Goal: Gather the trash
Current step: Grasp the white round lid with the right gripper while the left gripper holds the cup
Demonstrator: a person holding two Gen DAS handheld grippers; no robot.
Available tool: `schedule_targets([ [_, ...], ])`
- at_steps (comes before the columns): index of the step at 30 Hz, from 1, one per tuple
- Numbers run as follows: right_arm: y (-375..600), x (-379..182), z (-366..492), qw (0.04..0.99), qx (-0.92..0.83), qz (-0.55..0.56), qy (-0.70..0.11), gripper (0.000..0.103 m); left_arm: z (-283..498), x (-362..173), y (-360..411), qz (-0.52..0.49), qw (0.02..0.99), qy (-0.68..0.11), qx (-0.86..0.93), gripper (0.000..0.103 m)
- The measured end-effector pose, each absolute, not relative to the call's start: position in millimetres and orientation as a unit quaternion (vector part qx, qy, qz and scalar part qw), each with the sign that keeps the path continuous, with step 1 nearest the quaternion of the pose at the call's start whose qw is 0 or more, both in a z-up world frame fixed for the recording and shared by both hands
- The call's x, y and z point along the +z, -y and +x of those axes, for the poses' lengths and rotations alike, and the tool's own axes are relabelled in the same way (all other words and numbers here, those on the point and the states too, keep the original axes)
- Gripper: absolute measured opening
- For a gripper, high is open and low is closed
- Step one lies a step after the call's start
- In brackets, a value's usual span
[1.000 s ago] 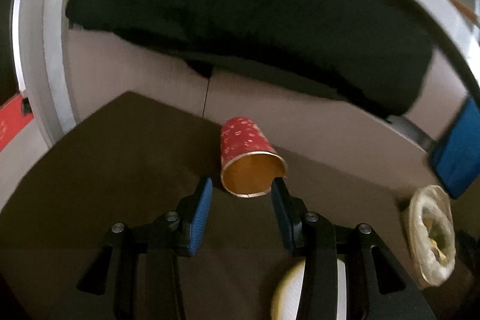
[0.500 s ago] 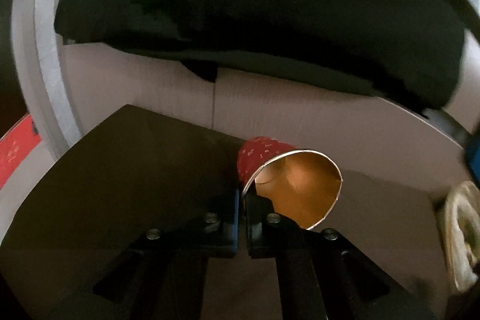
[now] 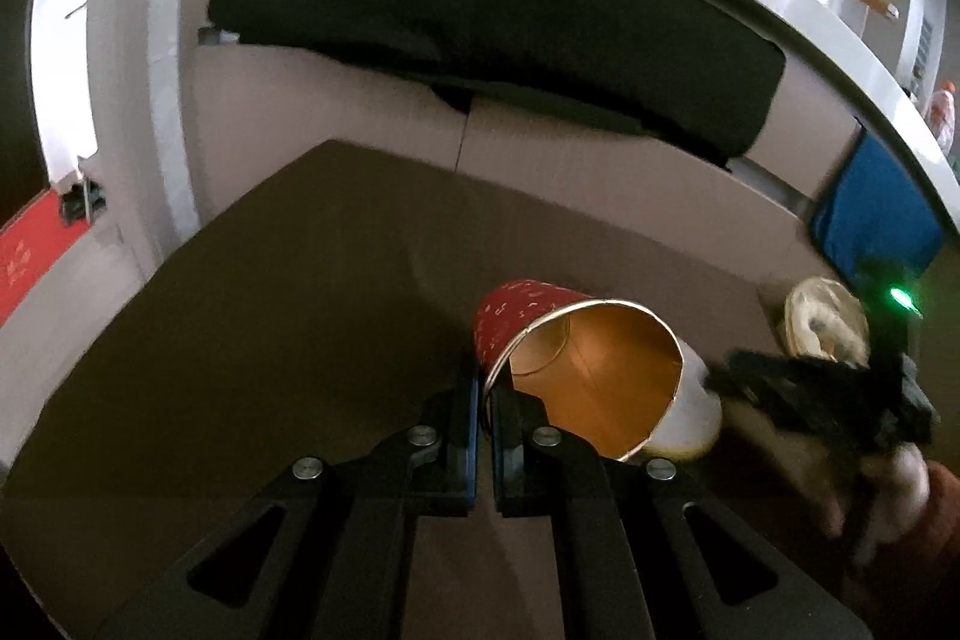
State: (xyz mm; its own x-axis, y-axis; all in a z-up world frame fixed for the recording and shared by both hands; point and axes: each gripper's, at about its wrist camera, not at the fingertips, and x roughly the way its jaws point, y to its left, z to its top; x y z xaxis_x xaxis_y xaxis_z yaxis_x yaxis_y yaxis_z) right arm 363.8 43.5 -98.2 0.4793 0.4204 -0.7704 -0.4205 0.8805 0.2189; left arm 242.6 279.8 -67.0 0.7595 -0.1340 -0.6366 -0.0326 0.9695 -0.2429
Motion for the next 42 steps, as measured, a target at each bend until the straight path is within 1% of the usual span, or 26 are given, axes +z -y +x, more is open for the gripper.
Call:
schedule_targets([
  [1, -45.1, -100.7, 365.9, 0.86, 0.243, 0.003, -0.45, 0.055, 233.5, -68.1, -279.6, -0.127, 0.928, -0.35, -0.032, 0.003],
  [2, -47.2, -103.4, 367.7, 0.859, 0.242, 0.004, -0.451, 0.051, 223.9, -67.8, -277.2, -0.129, 0.926, -0.353, -0.033, 0.003],
  [3, -49.6, -106.0, 368.8, 0.857, 0.243, 0.004, -0.454, 0.044, 217.6, -70.5, -275.8, -0.129, 0.925, -0.357, -0.034, 0.003],
  [5, -54.0, -110.0, 370.2, 0.852, 0.246, 0.005, -0.462, 0.035, 212.2, -77.3, -272.4, -0.122, 0.922, -0.365, -0.038, 0.003],
  [6, -55.3, -109.9, 370.3, 0.852, 0.249, 0.008, -0.461, 0.034, 210.4, -81.2, -269.9, -0.117, 0.921, -0.37, -0.04, 0.003],
  [7, -56.3, -108.9, 370.7, 0.849, 0.256, 0.011, -0.462, 0.031, 210.1, -85.2, -268.2, -0.113, 0.919, -0.375, -0.041, 0.003],
  [8, -58.2, -106.8, 369.4, 0.846, 0.264, 0.017, -0.463, 0.02, 211.1, -88.6, -266.6, -0.113, 0.918, -0.379, -0.044, 0.003],
  [9, -58.9, -104.0, 367.8, 0.844, 0.269, 0.022, -0.463, 0.015, 210.2, -91.8, -265.0, -0.113, 0.915, -0.384, -0.046, 0.003],
  [17, -78.0, -51.9, 327.5, 0.84, 0.354, 0.046, -0.409, 0.016, 201.4, -101.8, -270.3, -0.119, 0.911, -0.394, -0.035, 0.003],
  [18, -85.7, -45.3, 322.9, 0.837, 0.371, 0.044, -0.399, 0.018, 200.9, -102.8, -271.0, -0.118, 0.91, -0.395, -0.035, 0.003],
  [20, -102.2, -39.6, 318.1, 0.831, 0.395, 0.035, -0.39, 0.018, 200.3, -104.5, -272.1, -0.118, 0.909, -0.398, -0.035, 0.003],
  [24, -129.8, -52.0, 324.2, 0.833, 0.379, -0.009, -0.404, 0.022, 202.0, -105.0, -274.9, -0.126, 0.907, -0.399, -0.034, 0.003],
  [27, -136.6, -68.4, 335.1, 0.833, 0.356, -0.013, -0.424, 0.023, 205.2, -105.8, -276.9, -0.133, 0.904, -0.405, -0.026, 0.004],
  [32, -134.8, -72.8, 346.3, 0.837, 0.34, -0.009, -0.428, 0.02, 211.6, -109.9, -277.4, -0.144, 0.9, -0.412, -0.018, 0.004],
  [36, -117.5, -59.0, 339.6, 0.852, 0.329, -0.03, -0.407, 0.015, 211.9, -96.5, -267.5, -0.12, 0.915, -0.385, -0.007, 0.003],
  [42, -71.1, -30.2, 321.8, 0.873, 0.316, -0.039, -0.369, 0.014, 217.0, -50.2, -231.4, -0.059, 0.943, -0.327, 0.006, 0.003],
])
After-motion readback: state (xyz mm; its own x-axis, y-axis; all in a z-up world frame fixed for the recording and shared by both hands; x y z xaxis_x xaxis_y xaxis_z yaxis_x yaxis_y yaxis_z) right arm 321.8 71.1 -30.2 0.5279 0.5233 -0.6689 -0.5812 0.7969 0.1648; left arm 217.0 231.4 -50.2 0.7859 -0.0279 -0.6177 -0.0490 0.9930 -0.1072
